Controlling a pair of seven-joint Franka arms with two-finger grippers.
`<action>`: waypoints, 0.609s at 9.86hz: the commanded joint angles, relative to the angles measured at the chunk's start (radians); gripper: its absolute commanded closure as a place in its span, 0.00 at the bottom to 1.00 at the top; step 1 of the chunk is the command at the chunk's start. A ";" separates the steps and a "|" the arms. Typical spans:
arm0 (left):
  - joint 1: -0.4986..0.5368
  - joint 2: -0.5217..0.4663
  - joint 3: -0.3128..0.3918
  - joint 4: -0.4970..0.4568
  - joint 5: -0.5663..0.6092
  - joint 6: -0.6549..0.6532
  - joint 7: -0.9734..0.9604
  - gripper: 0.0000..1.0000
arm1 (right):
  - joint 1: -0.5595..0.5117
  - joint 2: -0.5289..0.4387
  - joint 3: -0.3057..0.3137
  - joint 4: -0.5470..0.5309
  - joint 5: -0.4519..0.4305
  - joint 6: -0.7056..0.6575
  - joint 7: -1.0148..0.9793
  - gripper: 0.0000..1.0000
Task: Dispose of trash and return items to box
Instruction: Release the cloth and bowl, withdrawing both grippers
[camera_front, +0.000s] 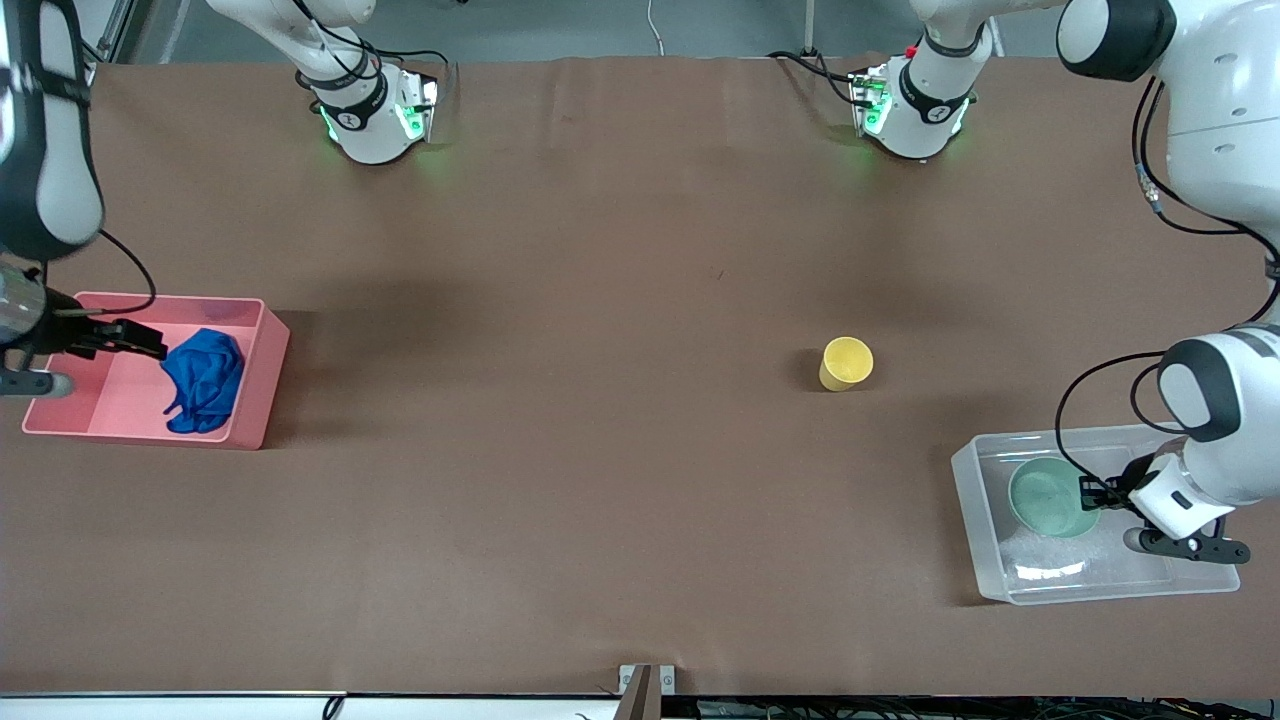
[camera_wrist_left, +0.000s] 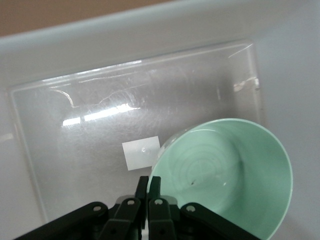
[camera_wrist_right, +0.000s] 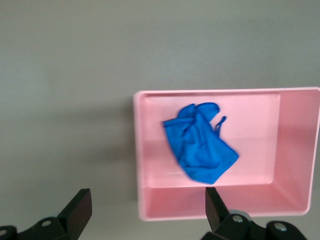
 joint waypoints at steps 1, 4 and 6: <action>0.002 0.068 0.001 0.023 0.013 0.022 -0.011 0.93 | 0.002 -0.060 0.046 0.111 0.023 -0.160 0.134 0.00; 0.001 0.076 0.001 0.019 0.010 0.048 -0.013 0.72 | 0.003 -0.055 0.037 0.352 0.012 -0.353 0.127 0.00; 0.004 0.027 0.000 0.017 0.021 0.046 -0.011 0.36 | 0.004 -0.072 0.042 0.365 0.020 -0.401 0.119 0.00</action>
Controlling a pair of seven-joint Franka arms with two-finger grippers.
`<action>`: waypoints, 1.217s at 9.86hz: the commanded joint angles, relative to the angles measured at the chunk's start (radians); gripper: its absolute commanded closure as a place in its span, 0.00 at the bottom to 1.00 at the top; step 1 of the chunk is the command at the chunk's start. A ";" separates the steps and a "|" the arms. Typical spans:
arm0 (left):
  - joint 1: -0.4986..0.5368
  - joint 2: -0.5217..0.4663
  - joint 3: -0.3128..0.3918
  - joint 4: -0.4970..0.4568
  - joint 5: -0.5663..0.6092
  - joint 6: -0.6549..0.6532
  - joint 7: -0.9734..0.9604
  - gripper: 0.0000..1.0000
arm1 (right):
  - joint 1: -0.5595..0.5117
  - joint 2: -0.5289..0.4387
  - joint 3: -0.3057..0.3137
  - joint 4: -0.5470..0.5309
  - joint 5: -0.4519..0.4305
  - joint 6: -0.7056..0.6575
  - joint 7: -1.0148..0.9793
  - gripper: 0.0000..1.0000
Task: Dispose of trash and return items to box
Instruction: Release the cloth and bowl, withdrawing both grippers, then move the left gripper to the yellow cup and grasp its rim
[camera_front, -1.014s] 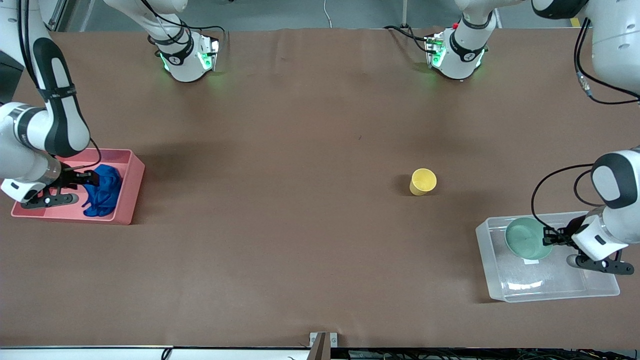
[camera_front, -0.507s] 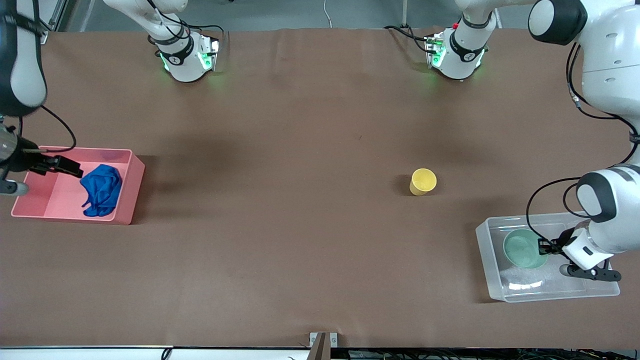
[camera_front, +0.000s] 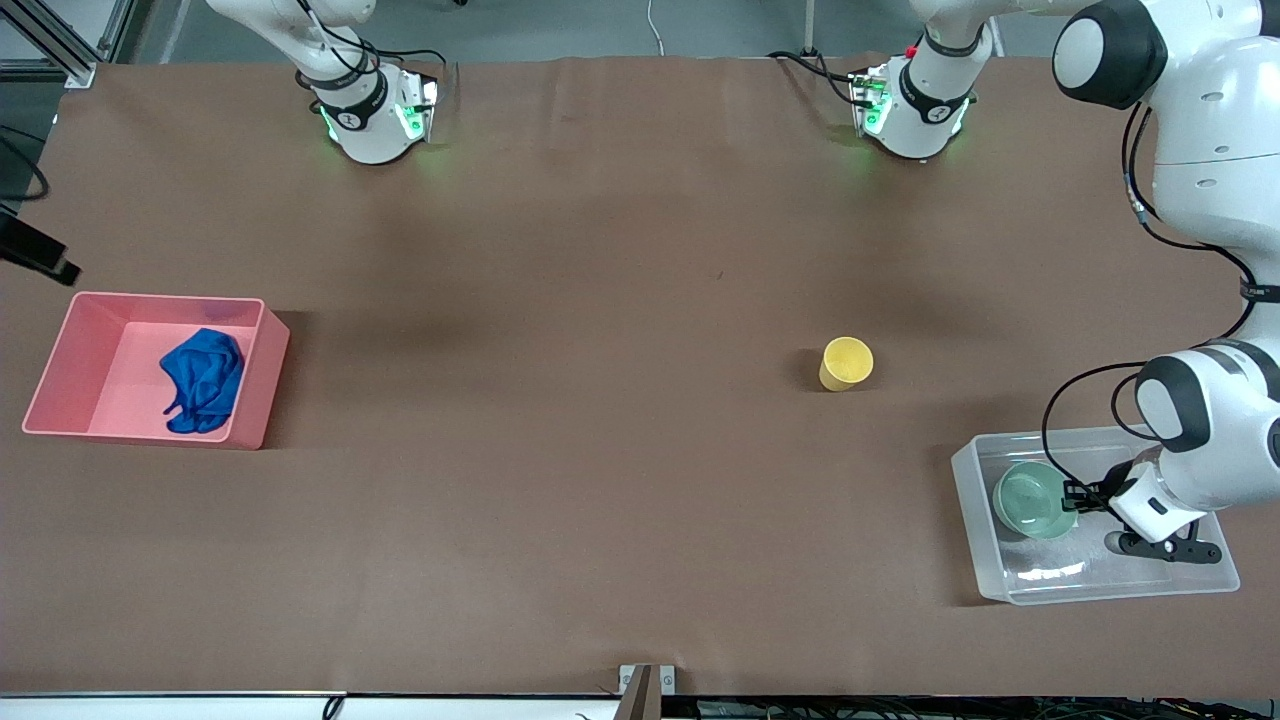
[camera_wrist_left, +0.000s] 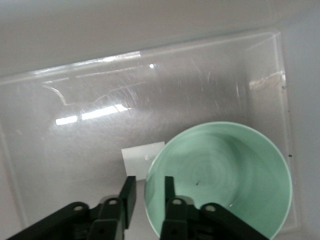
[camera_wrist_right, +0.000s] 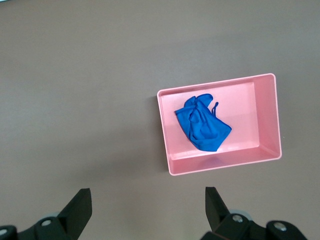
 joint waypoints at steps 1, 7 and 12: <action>-0.007 -0.085 -0.002 -0.021 0.021 -0.008 -0.007 0.23 | -0.003 -0.001 0.006 0.024 0.014 -0.029 0.002 0.00; -0.091 -0.651 -0.104 -0.563 0.021 -0.058 -0.189 0.10 | -0.004 0.001 0.007 0.056 0.007 -0.064 -0.059 0.00; -0.088 -0.710 -0.281 -0.817 0.013 0.029 -0.354 0.10 | -0.007 0.001 0.007 0.064 0.007 -0.095 -0.073 0.00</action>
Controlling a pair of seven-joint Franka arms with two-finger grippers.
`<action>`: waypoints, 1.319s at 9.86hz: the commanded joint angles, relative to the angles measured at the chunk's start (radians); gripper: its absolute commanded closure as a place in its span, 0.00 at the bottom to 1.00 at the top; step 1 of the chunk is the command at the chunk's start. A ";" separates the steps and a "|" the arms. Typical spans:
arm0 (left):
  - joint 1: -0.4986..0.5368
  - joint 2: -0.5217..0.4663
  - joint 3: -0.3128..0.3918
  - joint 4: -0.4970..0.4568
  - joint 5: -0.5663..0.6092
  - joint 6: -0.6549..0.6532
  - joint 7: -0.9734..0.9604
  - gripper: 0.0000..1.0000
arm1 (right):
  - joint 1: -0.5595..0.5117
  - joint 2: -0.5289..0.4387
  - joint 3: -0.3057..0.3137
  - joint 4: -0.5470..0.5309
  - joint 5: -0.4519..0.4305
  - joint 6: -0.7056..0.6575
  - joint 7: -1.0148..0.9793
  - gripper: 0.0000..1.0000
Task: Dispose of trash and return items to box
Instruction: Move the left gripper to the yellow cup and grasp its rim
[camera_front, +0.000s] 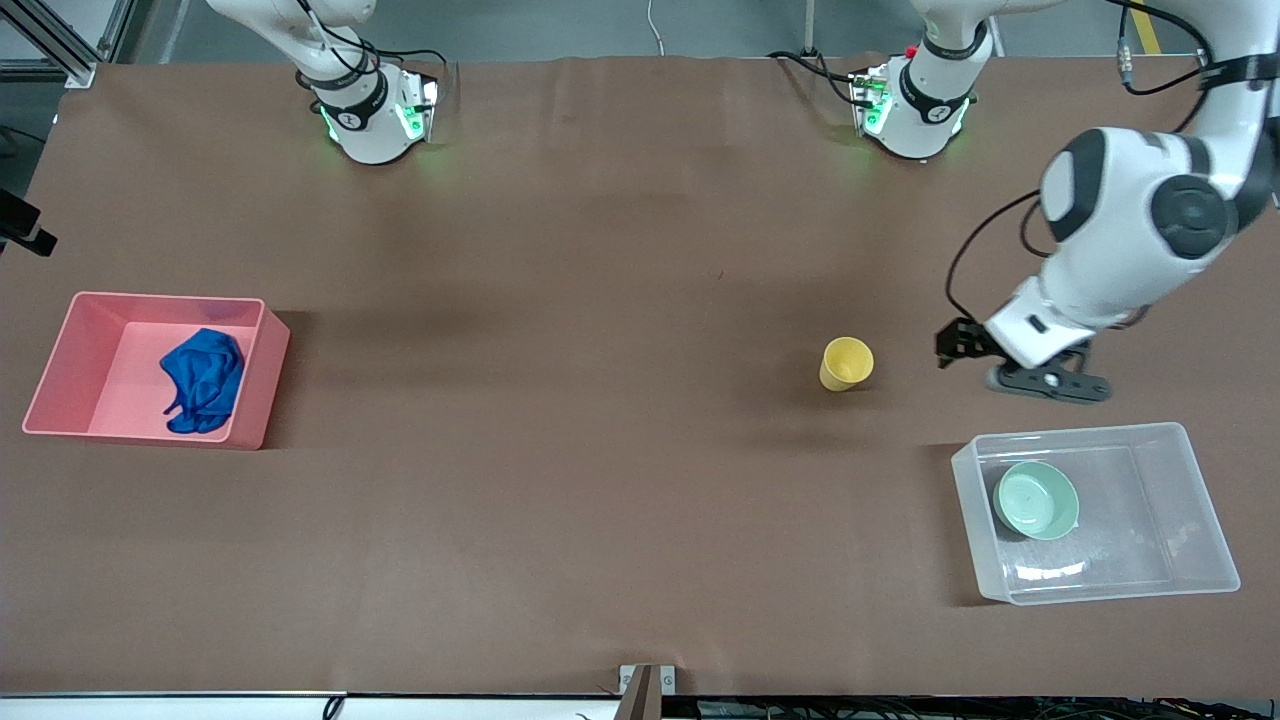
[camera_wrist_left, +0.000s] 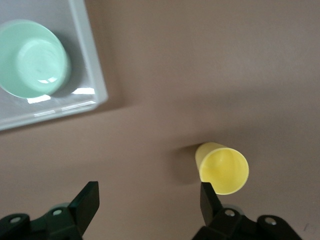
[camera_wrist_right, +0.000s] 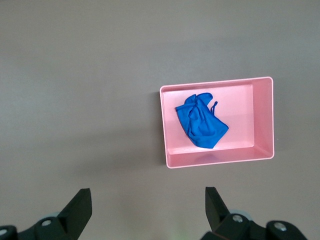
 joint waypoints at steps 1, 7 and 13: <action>0.010 0.041 -0.051 -0.114 0.012 0.104 -0.026 0.10 | -0.007 0.001 0.004 0.009 0.008 -0.027 -0.011 0.00; -0.027 0.249 -0.079 -0.159 0.014 0.390 -0.078 0.54 | -0.008 0.001 0.004 0.009 0.014 -0.027 -0.011 0.00; -0.021 0.266 -0.079 -0.159 0.020 0.410 -0.061 1.00 | -0.010 0.003 0.001 0.007 0.017 -0.029 -0.011 0.00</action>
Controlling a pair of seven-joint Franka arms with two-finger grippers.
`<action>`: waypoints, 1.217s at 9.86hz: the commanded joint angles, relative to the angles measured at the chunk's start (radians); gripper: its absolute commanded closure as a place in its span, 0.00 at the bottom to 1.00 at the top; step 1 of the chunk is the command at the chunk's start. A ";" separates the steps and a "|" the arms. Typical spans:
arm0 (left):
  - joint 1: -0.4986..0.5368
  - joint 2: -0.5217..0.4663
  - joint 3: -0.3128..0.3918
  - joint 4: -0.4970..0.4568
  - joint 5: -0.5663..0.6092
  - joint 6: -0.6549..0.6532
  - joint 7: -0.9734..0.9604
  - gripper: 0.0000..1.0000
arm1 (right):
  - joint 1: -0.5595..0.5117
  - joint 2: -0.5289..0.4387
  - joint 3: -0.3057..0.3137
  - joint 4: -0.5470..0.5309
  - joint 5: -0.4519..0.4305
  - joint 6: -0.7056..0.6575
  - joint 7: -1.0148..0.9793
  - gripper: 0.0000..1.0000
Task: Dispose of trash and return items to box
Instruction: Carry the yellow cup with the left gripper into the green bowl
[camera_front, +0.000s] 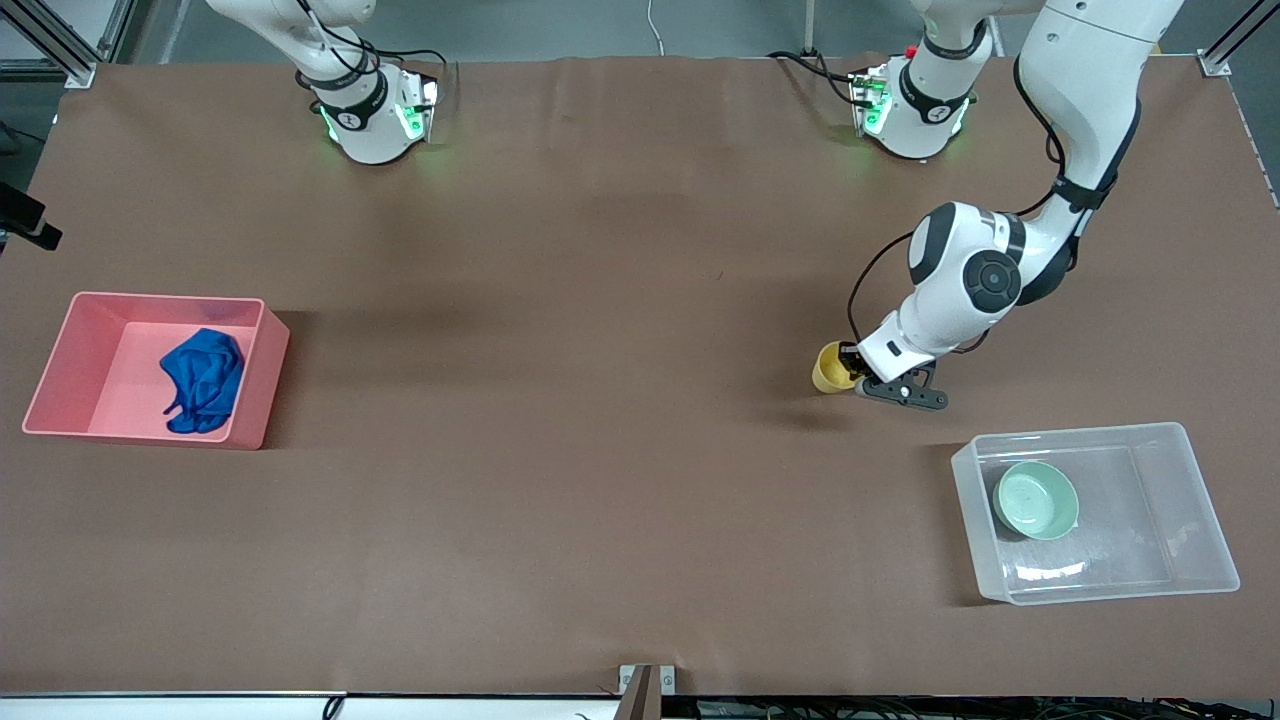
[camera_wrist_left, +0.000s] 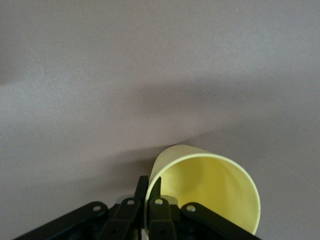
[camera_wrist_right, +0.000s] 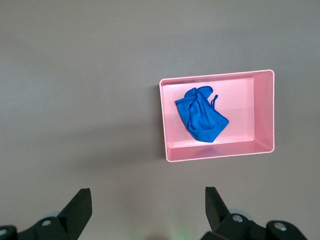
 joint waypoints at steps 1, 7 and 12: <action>0.009 0.000 -0.003 -0.006 0.020 0.013 -0.001 1.00 | -0.010 0.002 0.001 0.007 0.017 -0.011 -0.010 0.00; 0.158 0.035 0.003 0.420 0.022 -0.358 0.160 1.00 | -0.010 0.002 0.001 0.007 0.019 -0.011 -0.009 0.00; 0.313 0.288 0.013 0.833 0.186 -0.480 0.379 1.00 | -0.010 0.002 0.001 0.007 0.019 -0.011 -0.009 0.00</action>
